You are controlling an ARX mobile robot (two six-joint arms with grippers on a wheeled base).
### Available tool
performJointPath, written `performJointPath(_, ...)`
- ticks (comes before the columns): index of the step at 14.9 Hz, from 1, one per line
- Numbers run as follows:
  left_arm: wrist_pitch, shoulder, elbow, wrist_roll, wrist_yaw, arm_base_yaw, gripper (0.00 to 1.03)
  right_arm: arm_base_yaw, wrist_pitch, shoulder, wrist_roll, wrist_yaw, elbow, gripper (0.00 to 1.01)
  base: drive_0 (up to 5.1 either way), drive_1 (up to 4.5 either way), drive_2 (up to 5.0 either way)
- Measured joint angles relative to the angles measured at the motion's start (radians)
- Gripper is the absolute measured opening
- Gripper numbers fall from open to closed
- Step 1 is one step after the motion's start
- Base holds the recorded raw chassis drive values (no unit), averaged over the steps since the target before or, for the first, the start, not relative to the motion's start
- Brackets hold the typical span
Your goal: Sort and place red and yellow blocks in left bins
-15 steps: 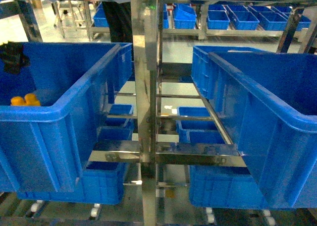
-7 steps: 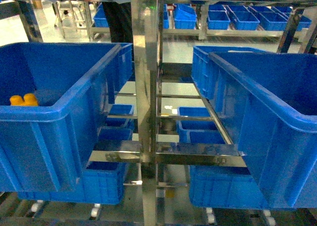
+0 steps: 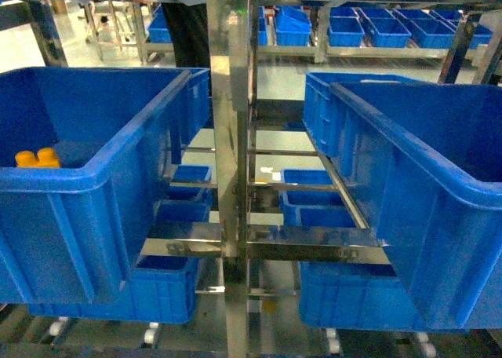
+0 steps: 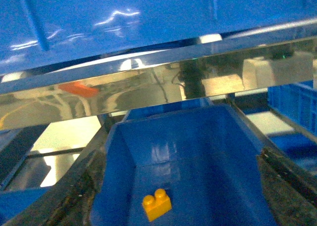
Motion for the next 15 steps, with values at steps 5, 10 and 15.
performJointPath(5, 0.174, -0.288, -0.472, -0.213, -0.124, -0.126, 0.01, 0.000, 0.365, -0.235, 0.027, 0.007, -0.393, 0.04, 0.0, 0.00, 0.0)
performJointPath(10, 0.176, -0.365, -0.549, -0.216, -0.173, -0.180, 0.02, 0.000, 0.341, -0.310, 0.031, 0.008, -0.452, 0.02, 0.0, 0.00, 0.0)
performJointPath(15, 0.163, -0.426, -0.595, -0.216, -0.214, -0.233, 0.02, 0.000, 0.316, -0.367, 0.031, 0.007, -0.480, 0.02, 0.0, 0.00, 0.0)
